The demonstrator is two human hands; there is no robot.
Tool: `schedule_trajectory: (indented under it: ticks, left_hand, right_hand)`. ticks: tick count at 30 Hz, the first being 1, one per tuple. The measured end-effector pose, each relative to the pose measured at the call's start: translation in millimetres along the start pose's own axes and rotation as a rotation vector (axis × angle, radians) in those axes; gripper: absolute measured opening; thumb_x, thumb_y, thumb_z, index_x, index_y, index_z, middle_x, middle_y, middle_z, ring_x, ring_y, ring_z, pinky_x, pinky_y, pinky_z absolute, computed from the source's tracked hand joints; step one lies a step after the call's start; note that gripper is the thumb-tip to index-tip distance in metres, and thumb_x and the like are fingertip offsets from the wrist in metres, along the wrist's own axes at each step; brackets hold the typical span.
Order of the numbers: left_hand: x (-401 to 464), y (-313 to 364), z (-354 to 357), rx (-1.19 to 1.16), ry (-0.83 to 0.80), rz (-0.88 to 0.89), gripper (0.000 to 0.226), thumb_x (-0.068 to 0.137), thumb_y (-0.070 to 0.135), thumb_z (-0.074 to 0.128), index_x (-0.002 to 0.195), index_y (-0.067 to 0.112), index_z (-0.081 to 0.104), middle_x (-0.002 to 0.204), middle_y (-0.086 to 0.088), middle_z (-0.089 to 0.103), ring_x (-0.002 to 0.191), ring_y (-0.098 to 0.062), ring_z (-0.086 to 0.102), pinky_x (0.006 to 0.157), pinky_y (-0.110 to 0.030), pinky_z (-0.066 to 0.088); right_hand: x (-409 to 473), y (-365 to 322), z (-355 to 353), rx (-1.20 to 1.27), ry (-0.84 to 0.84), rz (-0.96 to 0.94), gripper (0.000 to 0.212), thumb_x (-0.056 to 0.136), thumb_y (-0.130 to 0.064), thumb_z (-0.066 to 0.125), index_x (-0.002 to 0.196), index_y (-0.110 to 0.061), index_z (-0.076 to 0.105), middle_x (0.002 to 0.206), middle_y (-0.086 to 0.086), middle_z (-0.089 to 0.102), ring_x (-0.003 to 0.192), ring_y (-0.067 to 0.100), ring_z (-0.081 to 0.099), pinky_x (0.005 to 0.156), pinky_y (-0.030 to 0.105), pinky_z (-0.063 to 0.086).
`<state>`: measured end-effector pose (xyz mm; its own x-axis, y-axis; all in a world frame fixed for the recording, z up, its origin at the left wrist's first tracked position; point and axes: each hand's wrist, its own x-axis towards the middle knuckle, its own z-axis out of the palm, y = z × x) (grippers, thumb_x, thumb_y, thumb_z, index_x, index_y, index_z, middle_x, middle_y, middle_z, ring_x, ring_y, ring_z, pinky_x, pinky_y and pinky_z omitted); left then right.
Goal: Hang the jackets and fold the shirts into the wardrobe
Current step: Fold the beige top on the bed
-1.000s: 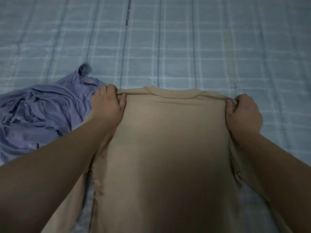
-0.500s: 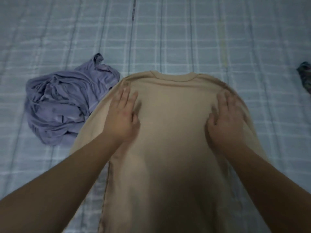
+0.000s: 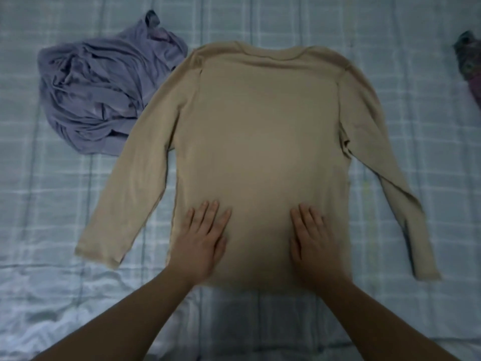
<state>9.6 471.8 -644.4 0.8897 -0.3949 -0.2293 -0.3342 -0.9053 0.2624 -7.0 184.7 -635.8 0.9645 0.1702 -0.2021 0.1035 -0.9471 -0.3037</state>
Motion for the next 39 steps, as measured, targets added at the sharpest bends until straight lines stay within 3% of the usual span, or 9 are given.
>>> schedule_trajectory:
  ticks: [6,13,18,23,27,32,34,36,39]
  left_hand:
    - [23.2,22.7,-23.1,-0.078,0.014,0.016,0.057,0.098,0.036,0.035,0.152,0.018,0.034,0.16,-0.01,0.027,0.15,-0.03,0.018,0.119,-0.055,0.016]
    - [107.2,116.1,-47.5,-0.127,0.078,0.159,0.058,0.092,0.031,0.04,0.147,0.013,0.039,0.155,-0.014,0.036,0.145,-0.033,0.029,0.117,-0.05,0.024]
    - [168.0,209.8,-32.4,-0.235,0.088,0.295,0.061,0.085,0.023,0.042,0.144,0.005,0.044,0.15,-0.017,0.043,0.142,-0.033,0.033,0.118,-0.045,0.027]
    - [201.8,312.0,1.2,-0.629,-0.006,0.026,0.042,0.086,0.005,0.051,0.127,0.007,0.053,0.115,-0.009,0.061,0.105,-0.02,0.055,0.099,-0.02,0.037]
    - [213.5,381.6,4.8,-0.891,-0.149,-0.527,0.007,0.096,0.016,0.054,0.1,0.011,0.056,0.088,-0.007,0.066,0.076,-0.015,0.06,0.08,-0.033,0.047]
    - [232.1,447.9,-17.8,-1.682,-0.299,-0.688,0.043,0.101,0.031,0.053,0.12,-0.006,0.046,0.097,-0.021,0.063,0.067,-0.016,0.065,0.051,-0.025,0.053]
    - [242.0,461.3,-22.9,-2.002,-0.396,-0.61,0.062,0.097,0.046,0.052,0.129,-0.007,0.047,0.107,-0.021,0.064,0.083,-0.024,0.068,0.063,-0.033,0.056]
    - [251.7,472.6,-26.8,-2.25,-0.476,-0.618,0.057,0.098,0.044,0.05,0.131,-0.003,0.054,0.124,-0.022,0.063,0.109,-0.031,0.064,0.089,-0.041,0.055]
    - [261.4,477.8,-10.5,-2.305,-0.504,-0.836,0.045,0.103,0.028,0.043,0.133,-0.003,0.054,0.129,-0.022,0.062,0.124,-0.033,0.057,0.099,-0.041,0.051]
  right_hand:
    - [4.2,12.2,-28.5,0.055,0.075,0.072,0.063,0.088,-0.017,0.061,0.147,-0.01,0.041,0.154,0.013,0.038,0.145,0.031,0.03,0.119,0.046,0.023]
    - [-5.8,109.1,-86.0,0.151,0.191,0.414,0.063,0.083,-0.024,0.049,0.143,-0.005,0.045,0.146,0.018,0.047,0.136,0.035,0.041,0.114,0.046,0.031]
    - [-18.7,197.1,-109.3,0.139,0.156,0.694,0.061,0.08,-0.019,0.06,0.139,-0.011,0.046,0.133,0.012,0.053,0.123,0.033,0.048,0.103,0.046,0.041]
    - [-31.7,231.8,-106.1,0.266,-0.046,0.709,0.013,0.083,-0.034,0.056,0.092,-0.027,0.051,0.094,-0.004,0.057,0.096,0.024,0.058,0.079,0.037,0.048]
    - [-31.7,248.1,-123.0,0.395,0.05,0.747,0.016,0.081,-0.031,0.057,0.081,-0.023,0.044,0.074,-0.004,0.054,0.075,0.026,0.056,0.068,0.037,0.045]
    - [-33.5,272.8,-177.6,0.391,0.319,0.596,0.012,0.086,-0.023,0.057,0.087,-0.029,0.047,0.075,-0.009,0.052,0.068,0.017,0.054,0.064,0.033,0.042]
    - [-37.5,281.7,-189.4,0.283,0.386,0.458,0.012,0.085,-0.022,0.056,0.093,-0.03,0.055,0.085,-0.007,0.057,0.073,0.02,0.057,0.067,0.035,0.046]
    - [-44.3,294.1,-189.6,0.206,0.395,0.339,0.014,0.082,-0.022,0.056,0.095,-0.023,0.062,0.087,-0.001,0.061,0.078,0.024,0.059,0.072,0.04,0.049]
    - [-58.1,305.8,-171.9,0.231,0.278,0.289,0.016,0.079,-0.024,0.054,0.092,-0.024,0.064,0.084,-0.005,0.062,0.079,0.021,0.059,0.072,0.038,0.05]
